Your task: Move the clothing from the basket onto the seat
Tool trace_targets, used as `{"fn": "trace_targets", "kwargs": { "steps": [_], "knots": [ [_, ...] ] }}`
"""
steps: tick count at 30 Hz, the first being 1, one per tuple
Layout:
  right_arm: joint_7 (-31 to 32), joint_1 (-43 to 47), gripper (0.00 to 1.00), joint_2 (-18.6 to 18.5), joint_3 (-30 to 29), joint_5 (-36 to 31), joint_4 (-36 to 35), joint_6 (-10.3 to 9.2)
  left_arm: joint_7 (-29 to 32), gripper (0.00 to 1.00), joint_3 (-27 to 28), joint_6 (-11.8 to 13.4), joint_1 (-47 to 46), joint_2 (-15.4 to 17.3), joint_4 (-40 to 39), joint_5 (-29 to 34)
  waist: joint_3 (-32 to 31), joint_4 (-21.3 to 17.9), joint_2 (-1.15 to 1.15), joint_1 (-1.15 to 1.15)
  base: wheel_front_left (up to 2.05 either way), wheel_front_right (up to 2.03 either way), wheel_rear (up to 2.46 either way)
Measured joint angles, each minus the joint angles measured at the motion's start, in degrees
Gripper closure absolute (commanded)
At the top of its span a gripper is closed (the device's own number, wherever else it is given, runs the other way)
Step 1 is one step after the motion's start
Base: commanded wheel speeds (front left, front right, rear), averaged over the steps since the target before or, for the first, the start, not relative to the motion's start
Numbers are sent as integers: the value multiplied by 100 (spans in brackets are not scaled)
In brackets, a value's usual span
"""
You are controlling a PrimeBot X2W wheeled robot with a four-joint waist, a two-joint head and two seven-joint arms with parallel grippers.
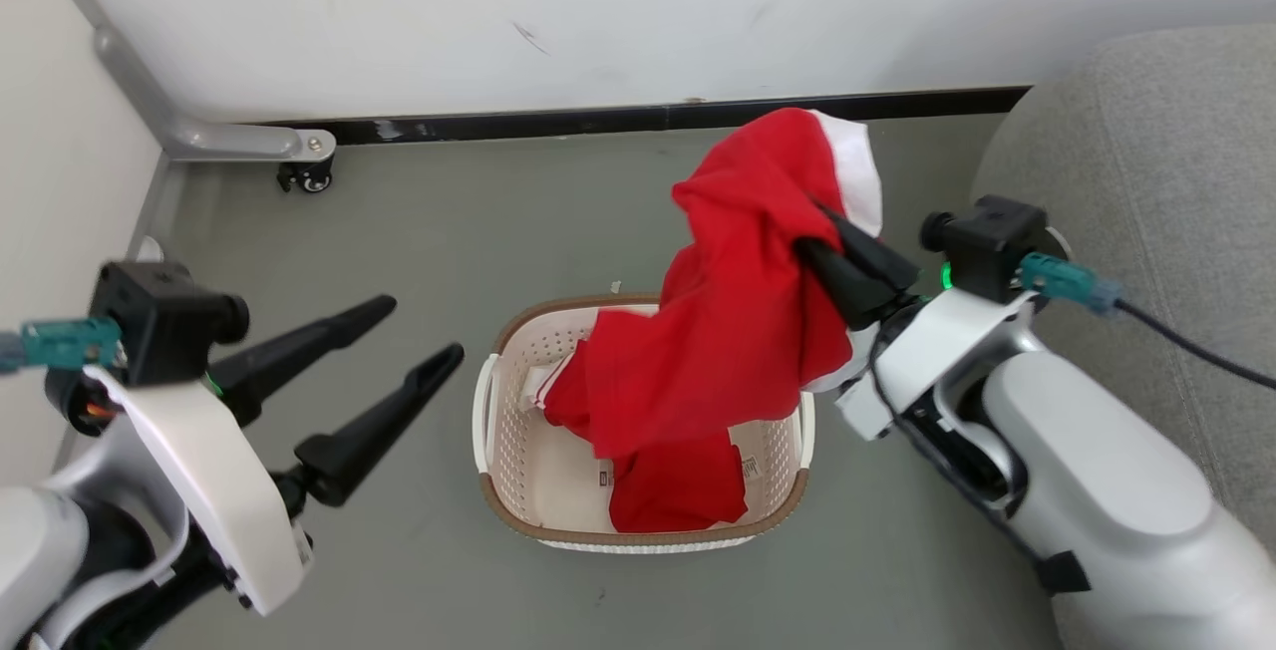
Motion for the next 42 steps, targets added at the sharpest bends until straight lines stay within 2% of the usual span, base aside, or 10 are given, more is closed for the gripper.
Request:
{"fn": "trace_targets", "kwargs": {
  "steps": [8,19,30,42],
  "knots": [
    [47,15,100,-289,-394,11,3,1,-364,0,-298,-108,336,-33,-102,576,60,-201,0,0,0,0,0],
    [49,65,100,-636,-1220,44,-37,0,-917,0,-389,-191,438,-372,-268,895,171,-518,0,0,0,0,0],
    [48,497,100,-809,-2051,42,-167,0,-1361,0,-379,-201,441,-683,-299,1066,251,-909,0,0,0,0,0],
    [90,739,100,-839,-2588,0,-397,0,-1437,0,-541,-200,640,-683,-260,1313,332,-1323,0,0,0,0,0]
  ]
}}
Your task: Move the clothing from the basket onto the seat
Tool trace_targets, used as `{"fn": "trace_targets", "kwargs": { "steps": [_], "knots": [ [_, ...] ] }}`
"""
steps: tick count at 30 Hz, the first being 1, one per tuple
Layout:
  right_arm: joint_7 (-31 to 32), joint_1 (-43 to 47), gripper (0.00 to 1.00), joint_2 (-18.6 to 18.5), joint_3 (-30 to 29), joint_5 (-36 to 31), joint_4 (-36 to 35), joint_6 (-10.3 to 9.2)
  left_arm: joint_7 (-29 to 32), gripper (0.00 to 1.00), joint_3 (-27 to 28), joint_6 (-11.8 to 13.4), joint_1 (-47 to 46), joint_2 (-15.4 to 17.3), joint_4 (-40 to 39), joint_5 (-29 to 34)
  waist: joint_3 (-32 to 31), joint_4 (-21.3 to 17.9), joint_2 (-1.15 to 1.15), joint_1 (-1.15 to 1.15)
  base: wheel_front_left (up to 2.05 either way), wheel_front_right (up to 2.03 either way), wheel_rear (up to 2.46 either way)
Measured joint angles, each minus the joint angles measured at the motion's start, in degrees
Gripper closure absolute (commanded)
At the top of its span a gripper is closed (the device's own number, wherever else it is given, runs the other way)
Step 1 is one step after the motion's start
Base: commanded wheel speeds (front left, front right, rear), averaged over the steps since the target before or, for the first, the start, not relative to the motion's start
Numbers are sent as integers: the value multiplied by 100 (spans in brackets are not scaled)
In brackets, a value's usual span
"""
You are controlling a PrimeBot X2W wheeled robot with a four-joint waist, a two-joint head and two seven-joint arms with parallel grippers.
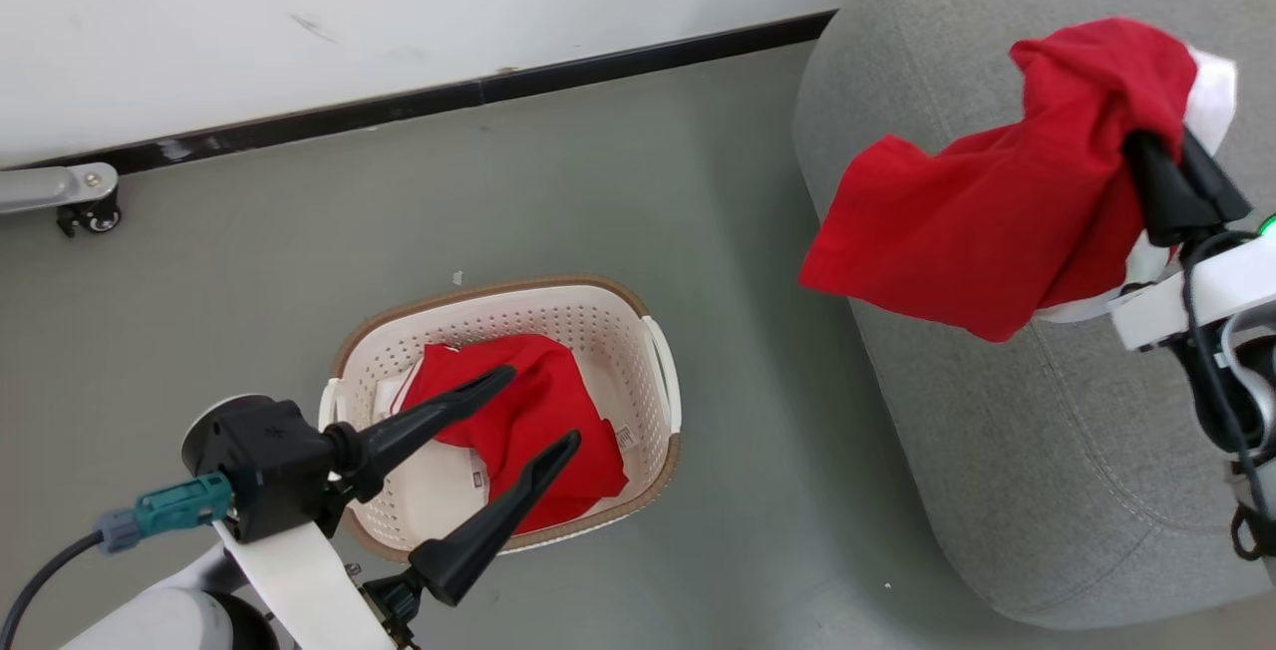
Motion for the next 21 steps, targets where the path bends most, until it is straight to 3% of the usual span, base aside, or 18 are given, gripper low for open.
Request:
{"fn": "trace_targets", "kwargs": {
  "steps": [13,21],
  "knots": [
    [-1,40,100,22,-794,10,-80,0,7,0,-243,0,137,38,-85,164,231,-323,0,0,0,0,0],
    [-7,262,100,227,-1049,0,-109,0,59,0,-327,-2,143,105,-109,188,332,-495,0,0,0,0,0]
  ]
}}
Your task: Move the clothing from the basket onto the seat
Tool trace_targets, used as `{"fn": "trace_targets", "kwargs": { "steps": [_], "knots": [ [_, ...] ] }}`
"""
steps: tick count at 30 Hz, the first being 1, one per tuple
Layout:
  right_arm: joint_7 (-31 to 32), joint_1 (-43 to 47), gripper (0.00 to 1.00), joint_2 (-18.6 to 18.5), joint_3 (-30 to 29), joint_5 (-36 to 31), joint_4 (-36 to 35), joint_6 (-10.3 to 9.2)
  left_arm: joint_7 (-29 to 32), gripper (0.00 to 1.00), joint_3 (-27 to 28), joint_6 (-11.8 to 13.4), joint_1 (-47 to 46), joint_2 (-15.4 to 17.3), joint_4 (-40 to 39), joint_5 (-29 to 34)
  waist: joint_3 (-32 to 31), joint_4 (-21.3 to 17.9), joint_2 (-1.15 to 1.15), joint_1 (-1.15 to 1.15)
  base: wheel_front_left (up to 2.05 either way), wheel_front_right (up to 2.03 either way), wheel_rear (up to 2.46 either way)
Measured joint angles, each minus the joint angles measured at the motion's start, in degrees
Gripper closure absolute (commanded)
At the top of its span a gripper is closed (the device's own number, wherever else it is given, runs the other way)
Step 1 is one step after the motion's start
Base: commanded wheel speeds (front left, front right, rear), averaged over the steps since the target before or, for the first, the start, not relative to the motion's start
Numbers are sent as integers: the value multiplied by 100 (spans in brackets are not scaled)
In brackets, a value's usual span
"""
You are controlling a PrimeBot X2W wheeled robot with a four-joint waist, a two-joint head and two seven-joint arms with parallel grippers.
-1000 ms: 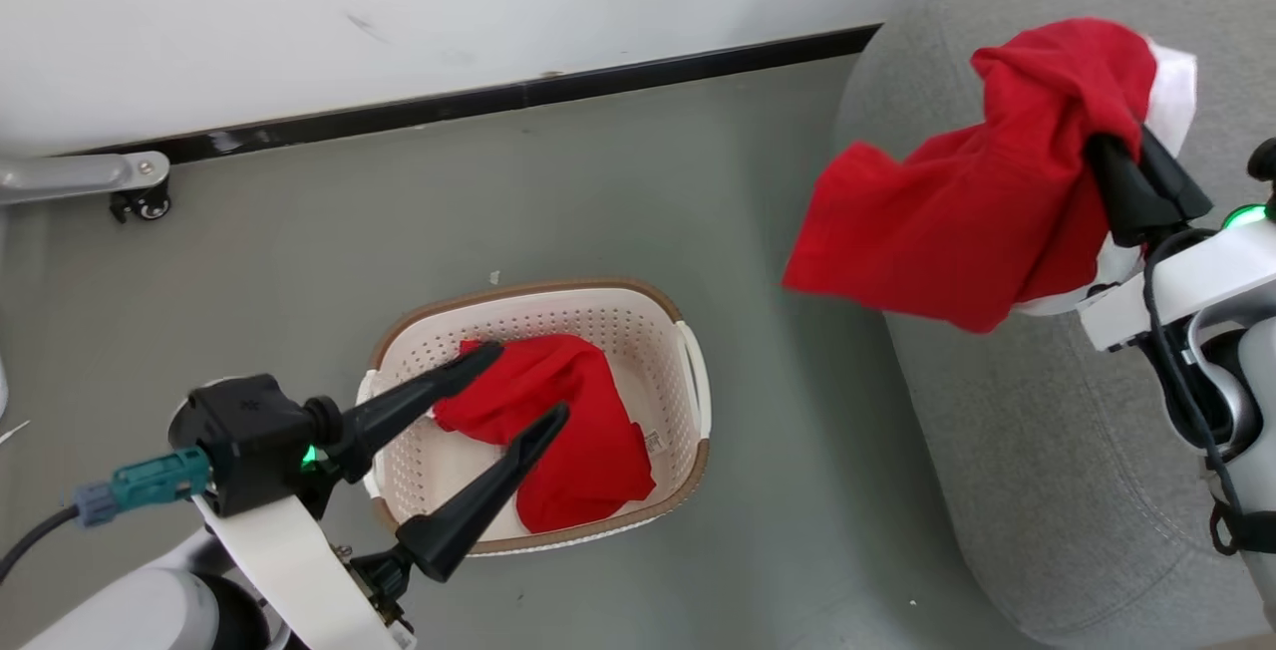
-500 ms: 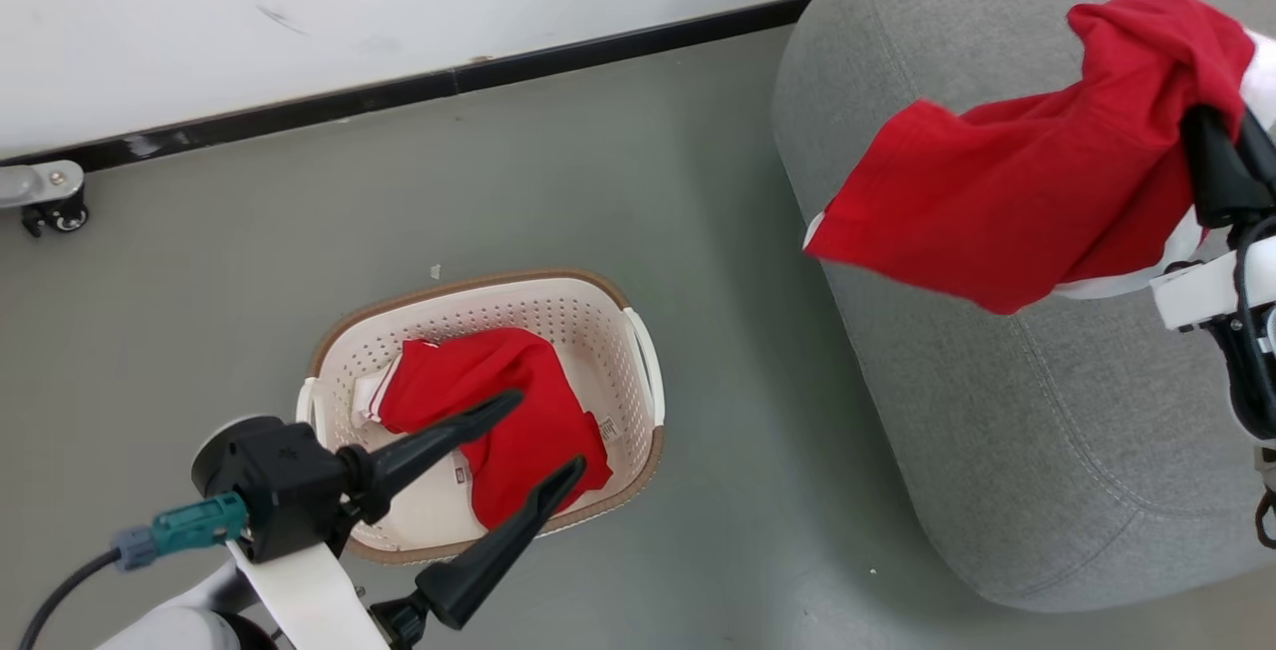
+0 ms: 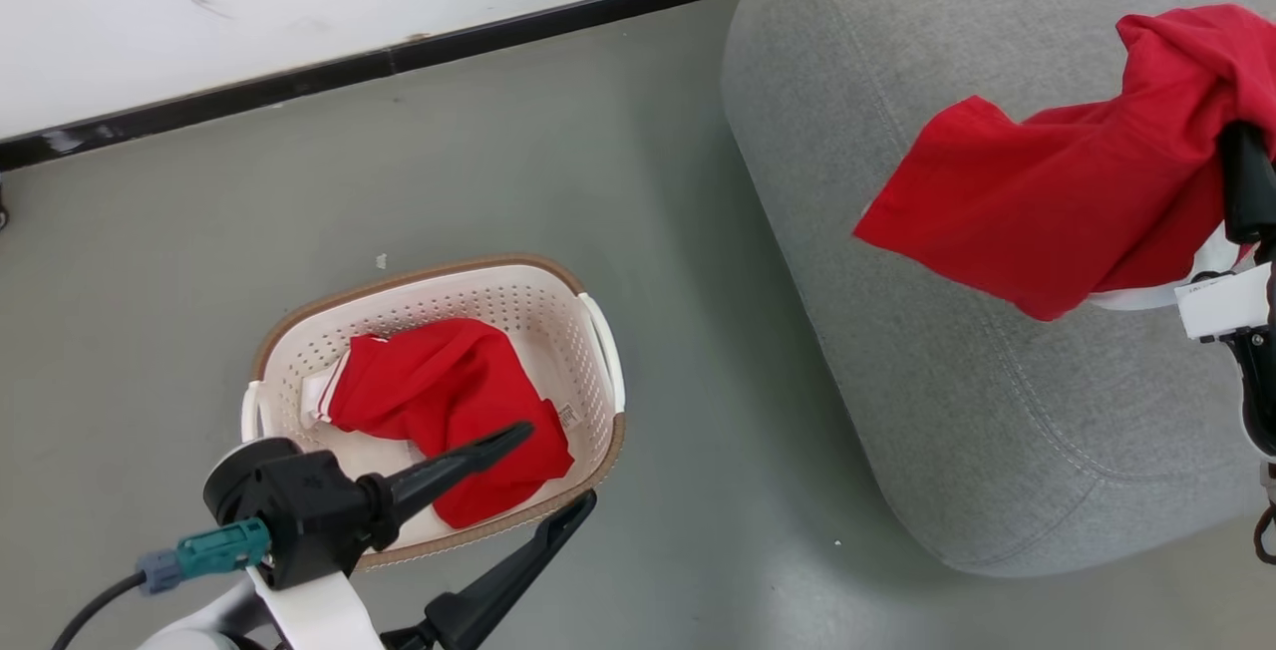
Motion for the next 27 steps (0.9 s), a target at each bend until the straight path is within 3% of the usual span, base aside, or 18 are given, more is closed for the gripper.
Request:
{"fn": "trace_targets", "kwargs": {
  "steps": [11,27],
  "knots": [
    [-12,97,100,247,-476,-34,97,0,56,0,-69,9,144,35,-65,15,126,-339,0,0,0,0,0],
    [-63,-407,100,503,-1497,-105,712,0,208,0,-191,261,553,215,-323,98,365,-495,0,0,0,0,0]
  ]
}}
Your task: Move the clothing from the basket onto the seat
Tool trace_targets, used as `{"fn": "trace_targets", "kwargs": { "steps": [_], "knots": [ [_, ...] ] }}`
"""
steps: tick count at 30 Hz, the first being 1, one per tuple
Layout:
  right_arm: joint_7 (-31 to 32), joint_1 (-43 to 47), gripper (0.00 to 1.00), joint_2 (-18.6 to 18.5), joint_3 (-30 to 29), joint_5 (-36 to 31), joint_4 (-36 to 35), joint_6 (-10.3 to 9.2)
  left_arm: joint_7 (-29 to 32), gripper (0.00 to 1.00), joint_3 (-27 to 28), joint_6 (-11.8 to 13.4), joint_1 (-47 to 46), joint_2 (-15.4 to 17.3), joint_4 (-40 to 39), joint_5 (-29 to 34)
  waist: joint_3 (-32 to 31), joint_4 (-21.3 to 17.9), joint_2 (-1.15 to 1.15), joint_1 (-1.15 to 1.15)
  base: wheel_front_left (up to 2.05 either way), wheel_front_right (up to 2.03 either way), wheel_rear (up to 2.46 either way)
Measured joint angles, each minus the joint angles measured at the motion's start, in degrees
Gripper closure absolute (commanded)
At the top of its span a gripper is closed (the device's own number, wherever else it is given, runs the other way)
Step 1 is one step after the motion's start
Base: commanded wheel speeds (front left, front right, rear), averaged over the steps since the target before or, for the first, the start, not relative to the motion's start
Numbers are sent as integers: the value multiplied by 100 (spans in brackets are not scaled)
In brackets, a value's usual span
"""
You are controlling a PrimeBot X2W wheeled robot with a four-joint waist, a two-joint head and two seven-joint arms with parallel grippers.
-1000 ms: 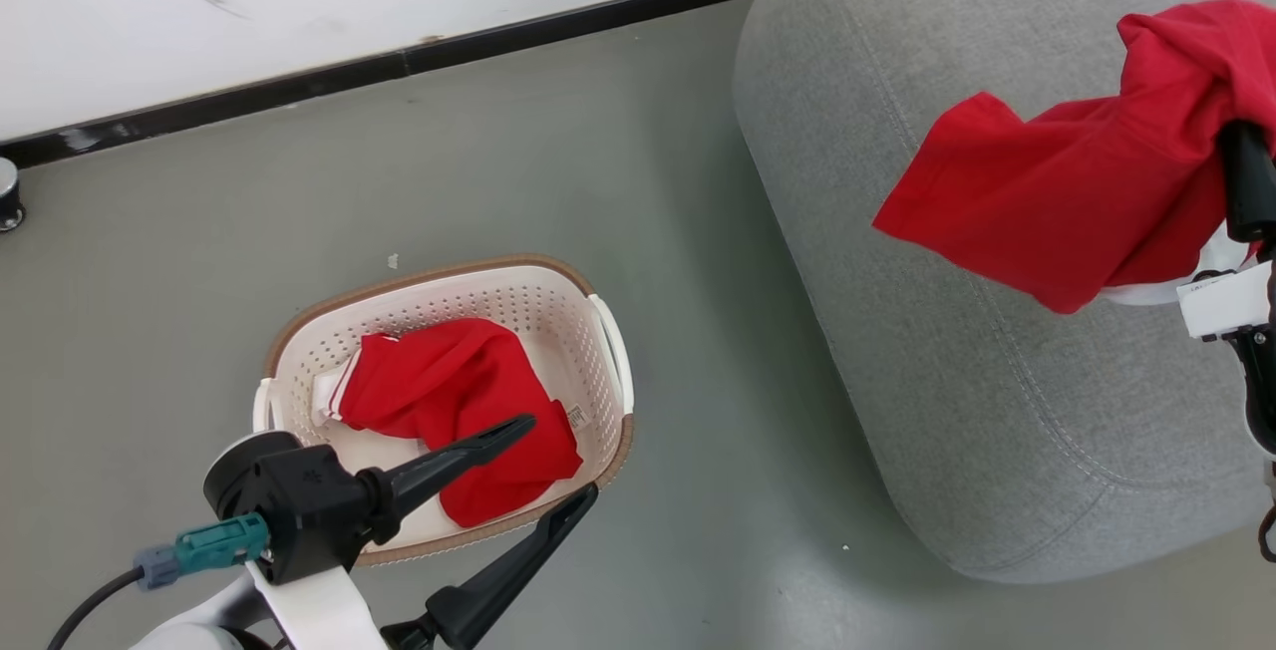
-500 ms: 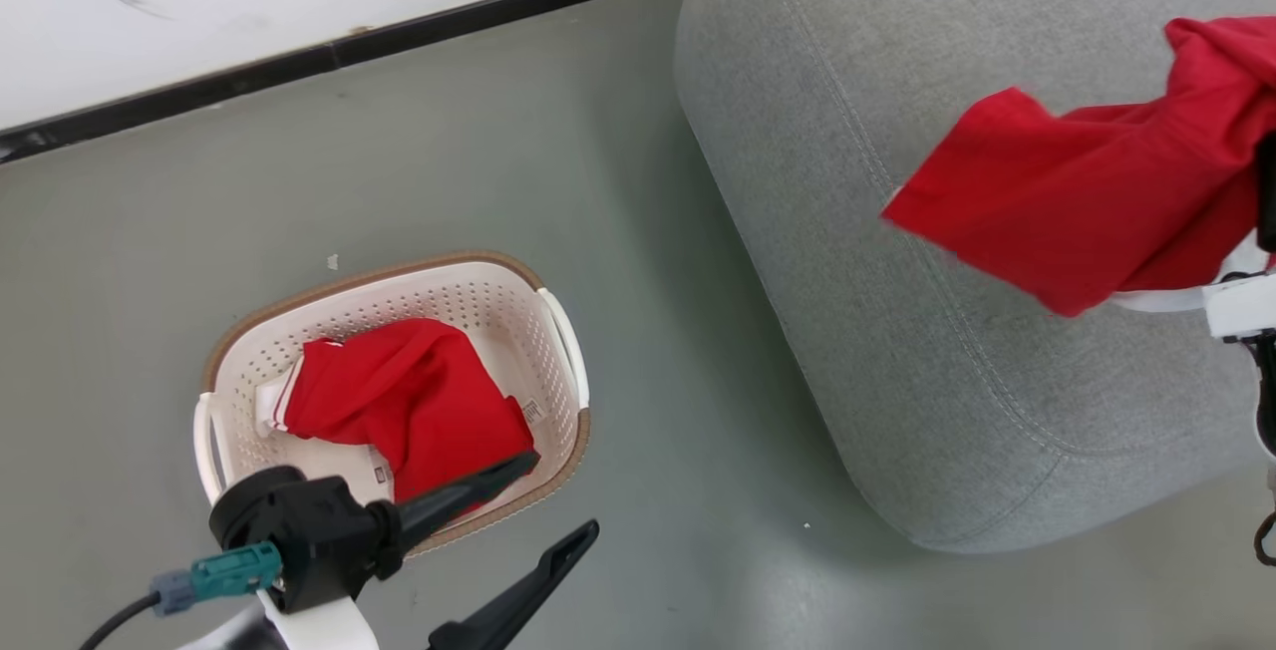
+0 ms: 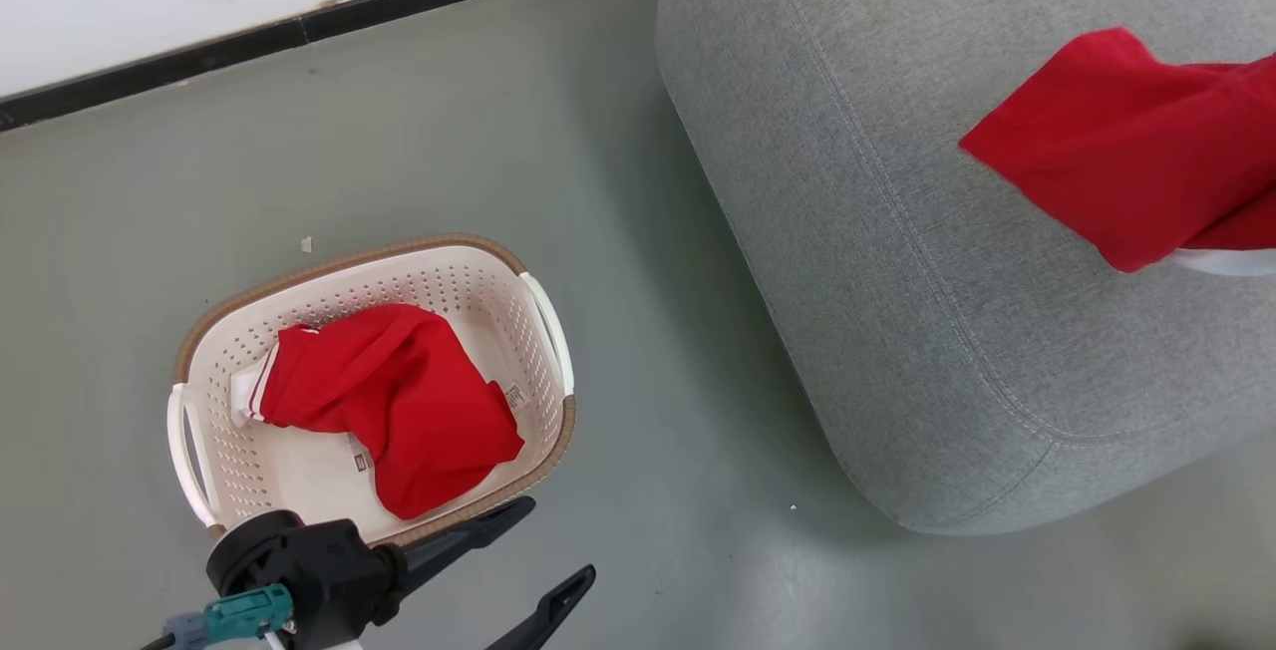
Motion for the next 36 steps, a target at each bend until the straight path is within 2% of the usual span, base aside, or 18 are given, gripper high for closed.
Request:
{"fn": "trace_targets", "kwargs": {
  "steps": [17,28,36],
  "knots": [
    [-32,-706,100,64,-798,-281,786,-1,65,0,220,374,30,250,-331,55,326,258,0,0,0,0,0],
    [-33,-1195,100,-219,-1256,-345,1180,-1,34,0,523,703,339,450,-477,12,587,456,0,0,0,0,0],
    [-36,-1421,100,-297,-1714,-432,1417,-1,-16,0,651,801,477,642,-633,-25,785,564,0,0,0,0,0]
  ]
}}
